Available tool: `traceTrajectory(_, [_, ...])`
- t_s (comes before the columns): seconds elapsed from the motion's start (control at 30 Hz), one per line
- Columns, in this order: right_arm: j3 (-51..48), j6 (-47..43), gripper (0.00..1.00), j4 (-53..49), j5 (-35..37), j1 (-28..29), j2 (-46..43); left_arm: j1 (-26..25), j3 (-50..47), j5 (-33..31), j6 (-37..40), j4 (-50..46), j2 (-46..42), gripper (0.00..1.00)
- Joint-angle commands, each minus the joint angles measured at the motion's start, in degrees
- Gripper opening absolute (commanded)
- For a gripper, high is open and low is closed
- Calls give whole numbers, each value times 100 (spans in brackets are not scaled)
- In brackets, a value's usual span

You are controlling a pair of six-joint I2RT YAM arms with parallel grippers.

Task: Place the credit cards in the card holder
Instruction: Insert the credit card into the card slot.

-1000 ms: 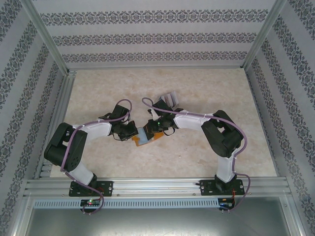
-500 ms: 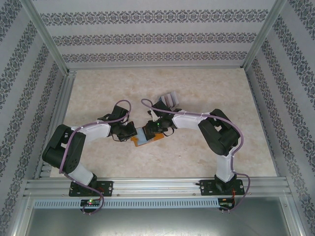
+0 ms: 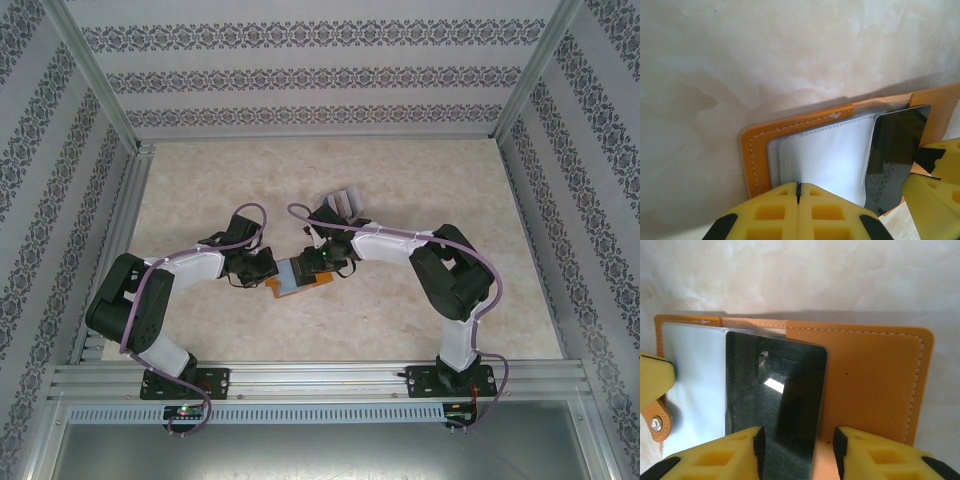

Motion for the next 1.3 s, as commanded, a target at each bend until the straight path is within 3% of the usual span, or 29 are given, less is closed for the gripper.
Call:
traceTrajectory(0.0, [6, -60, 38, -542, 403, -90, 10, -23, -199, -590, 164, -749, 38, 0])
traceTrajectory(0.37, [352, -41, 35, -500, 435, -73, 523, -17, -188, -608, 184, -759, 38, 0])
traceTrajectory(1.27, [667, -340, 31, -577, 198, 418, 449, -23, -157, -621, 204, -741, 136, 0])
